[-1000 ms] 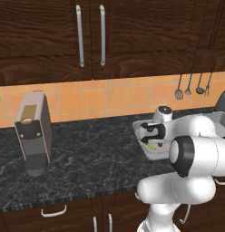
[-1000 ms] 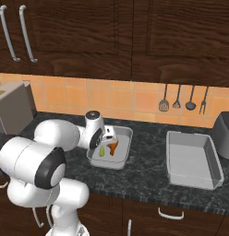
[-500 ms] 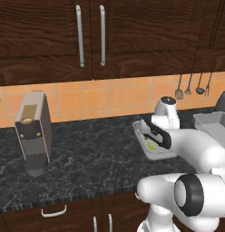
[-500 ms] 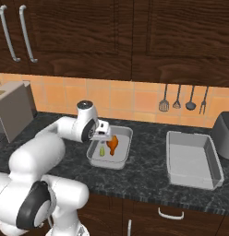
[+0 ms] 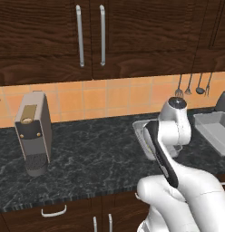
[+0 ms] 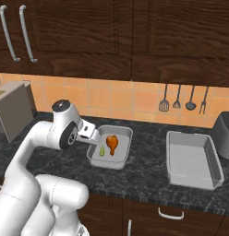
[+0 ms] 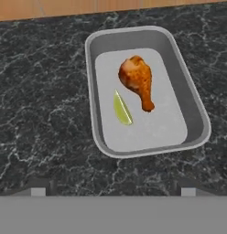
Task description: Place one lemon wedge and one chicken drumstick in each tupperware on the nearby counter, to pack two identical lunches.
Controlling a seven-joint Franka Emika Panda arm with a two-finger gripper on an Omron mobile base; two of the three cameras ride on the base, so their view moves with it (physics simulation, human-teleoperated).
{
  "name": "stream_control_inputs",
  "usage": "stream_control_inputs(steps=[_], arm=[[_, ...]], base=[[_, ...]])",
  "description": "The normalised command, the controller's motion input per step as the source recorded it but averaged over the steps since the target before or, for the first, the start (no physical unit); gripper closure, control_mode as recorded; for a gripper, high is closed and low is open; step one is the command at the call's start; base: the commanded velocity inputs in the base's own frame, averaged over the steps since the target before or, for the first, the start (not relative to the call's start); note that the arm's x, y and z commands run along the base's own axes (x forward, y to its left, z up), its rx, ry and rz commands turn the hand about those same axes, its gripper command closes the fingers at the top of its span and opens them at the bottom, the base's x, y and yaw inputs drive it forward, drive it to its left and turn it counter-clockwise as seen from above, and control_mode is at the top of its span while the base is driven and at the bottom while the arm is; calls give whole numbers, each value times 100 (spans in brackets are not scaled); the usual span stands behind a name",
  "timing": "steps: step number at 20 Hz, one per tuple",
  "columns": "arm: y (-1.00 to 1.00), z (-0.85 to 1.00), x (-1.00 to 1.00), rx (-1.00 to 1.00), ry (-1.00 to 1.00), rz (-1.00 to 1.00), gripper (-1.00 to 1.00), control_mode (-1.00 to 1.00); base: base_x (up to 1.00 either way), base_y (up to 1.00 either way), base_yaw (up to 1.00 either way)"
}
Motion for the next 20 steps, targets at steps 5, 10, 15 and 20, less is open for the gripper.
stream_control_inputs(steps=[5,10,15,20], arm=[[11,46,-94,0,-7,3,-100,-100],[10,24,-82,0,-5,7,-100,-100],[4,-14,-51,-7,-16,2,-100,-100],[0,-23,0,-4,-4,0,-100,-100]], base=[[0,0,0],[0,0,0],[0,0,0],[0,0,0]])
